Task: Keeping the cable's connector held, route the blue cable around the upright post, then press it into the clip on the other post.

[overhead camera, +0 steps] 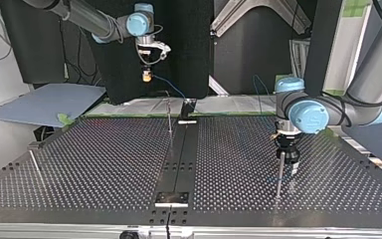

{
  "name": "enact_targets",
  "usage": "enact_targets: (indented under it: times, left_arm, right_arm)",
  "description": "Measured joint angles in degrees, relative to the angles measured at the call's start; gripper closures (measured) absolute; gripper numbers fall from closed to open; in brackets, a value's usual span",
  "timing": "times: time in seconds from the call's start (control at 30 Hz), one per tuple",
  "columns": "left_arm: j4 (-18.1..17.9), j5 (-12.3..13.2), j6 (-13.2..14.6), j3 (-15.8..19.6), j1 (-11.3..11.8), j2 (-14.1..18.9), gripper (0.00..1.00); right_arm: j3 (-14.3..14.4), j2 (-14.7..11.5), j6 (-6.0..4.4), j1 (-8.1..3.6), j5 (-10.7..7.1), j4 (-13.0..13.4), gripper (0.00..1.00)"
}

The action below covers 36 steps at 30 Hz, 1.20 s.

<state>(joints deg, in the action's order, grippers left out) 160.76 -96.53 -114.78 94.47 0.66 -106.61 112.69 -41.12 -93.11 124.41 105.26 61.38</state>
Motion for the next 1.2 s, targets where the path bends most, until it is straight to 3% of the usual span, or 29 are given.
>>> enact_targets:
  times: [0.23,0.63,1.2]
  left_arm:
    - [0.0,-0.01,0.0,0.0,0.01,-0.02,0.02]
    - [0.09,-0.01,-0.3,0.0,-0.15,-0.02,0.02]
    - [2.53,1.31,-6.79,0.01,-0.37,0.03,0.0]
  right_arm:
    - [0.28,-1.48,0.03,0.0,-1.15,1.39,1.0]
    - [0.3,3.53,-0.64,-0.01,-1.23,5.68,1.0]
    - [0.29,4.33,-0.71,0.0,-1.28,6.21,1.0]
